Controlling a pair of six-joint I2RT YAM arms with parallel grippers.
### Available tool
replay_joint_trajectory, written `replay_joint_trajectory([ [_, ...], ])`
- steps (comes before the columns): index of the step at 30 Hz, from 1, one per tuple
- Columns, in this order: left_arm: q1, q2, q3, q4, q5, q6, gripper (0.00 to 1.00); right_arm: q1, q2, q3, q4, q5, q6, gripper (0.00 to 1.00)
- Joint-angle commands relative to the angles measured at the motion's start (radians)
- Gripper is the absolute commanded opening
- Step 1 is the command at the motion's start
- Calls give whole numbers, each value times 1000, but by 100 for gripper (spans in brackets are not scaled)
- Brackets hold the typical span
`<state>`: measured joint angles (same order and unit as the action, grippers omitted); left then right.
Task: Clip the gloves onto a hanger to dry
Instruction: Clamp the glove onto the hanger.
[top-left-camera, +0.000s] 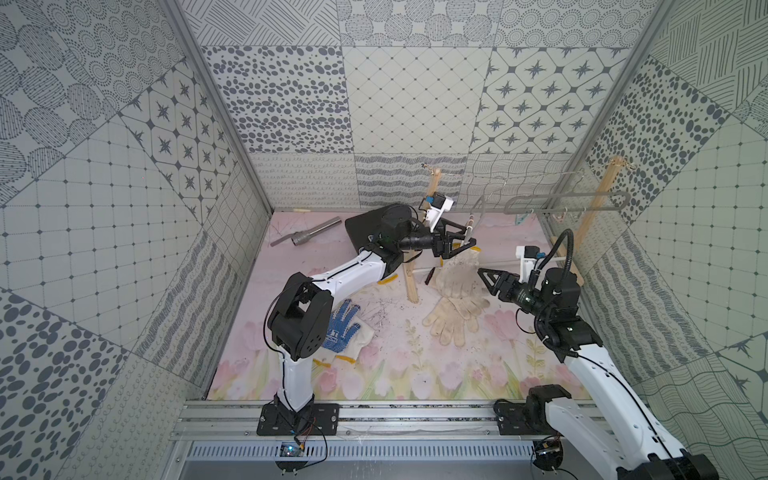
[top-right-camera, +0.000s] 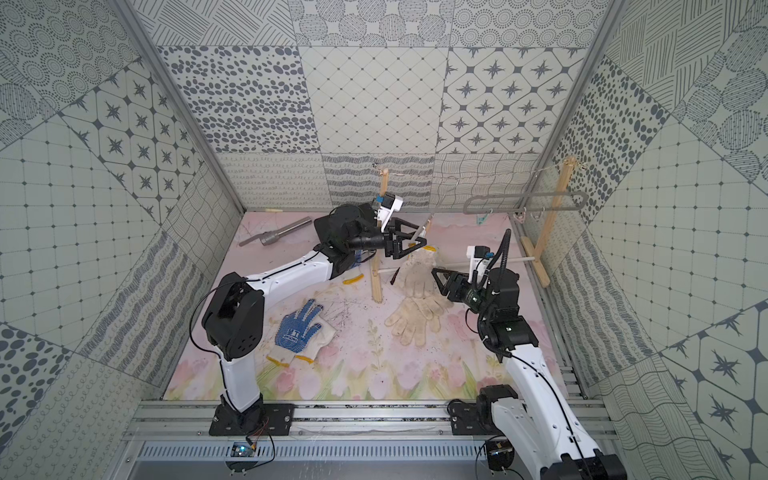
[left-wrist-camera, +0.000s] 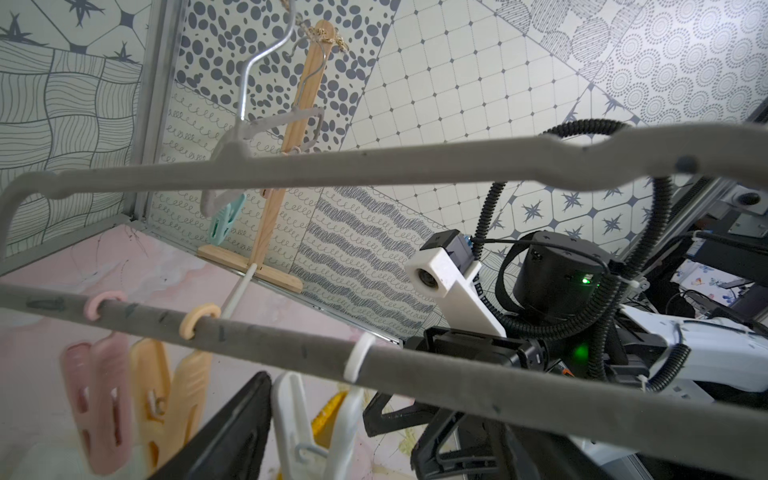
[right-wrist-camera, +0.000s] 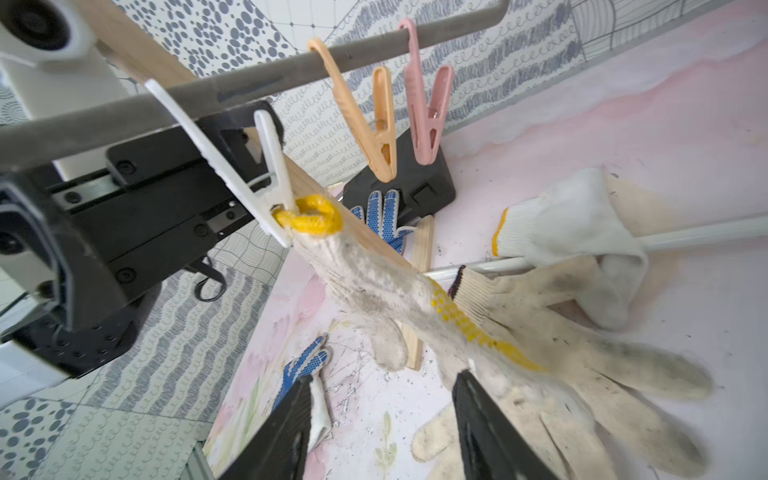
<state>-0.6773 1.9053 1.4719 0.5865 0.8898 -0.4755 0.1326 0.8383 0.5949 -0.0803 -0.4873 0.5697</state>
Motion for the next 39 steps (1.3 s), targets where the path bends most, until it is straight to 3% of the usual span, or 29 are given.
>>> replay_joint_trajectory([
  [1, 7, -48, -49, -91, -105, 117, 85, -1, 23, 44, -32, 67, -59, 59],
  [12, -1, -92, -105, -151, -182, 154, 87, -8, 111, 148, -87, 180, -116, 61],
  [22, -65, -207, -176, -256, -378, 237, 79, -58, 156, 264, -122, 184, -173, 50],
  [26, -85, -247, -196, -268, -404, 249, 78, -78, 197, 308, -127, 152, -171, 47],
  [34, -128, -290, -199, -320, -422, 268, 78, -80, 234, 320, -130, 221, -177, 46],
  [39, -166, -312, -214, -323, -438, 256, 65, -82, 252, 314, -133, 247, -169, 46],
])
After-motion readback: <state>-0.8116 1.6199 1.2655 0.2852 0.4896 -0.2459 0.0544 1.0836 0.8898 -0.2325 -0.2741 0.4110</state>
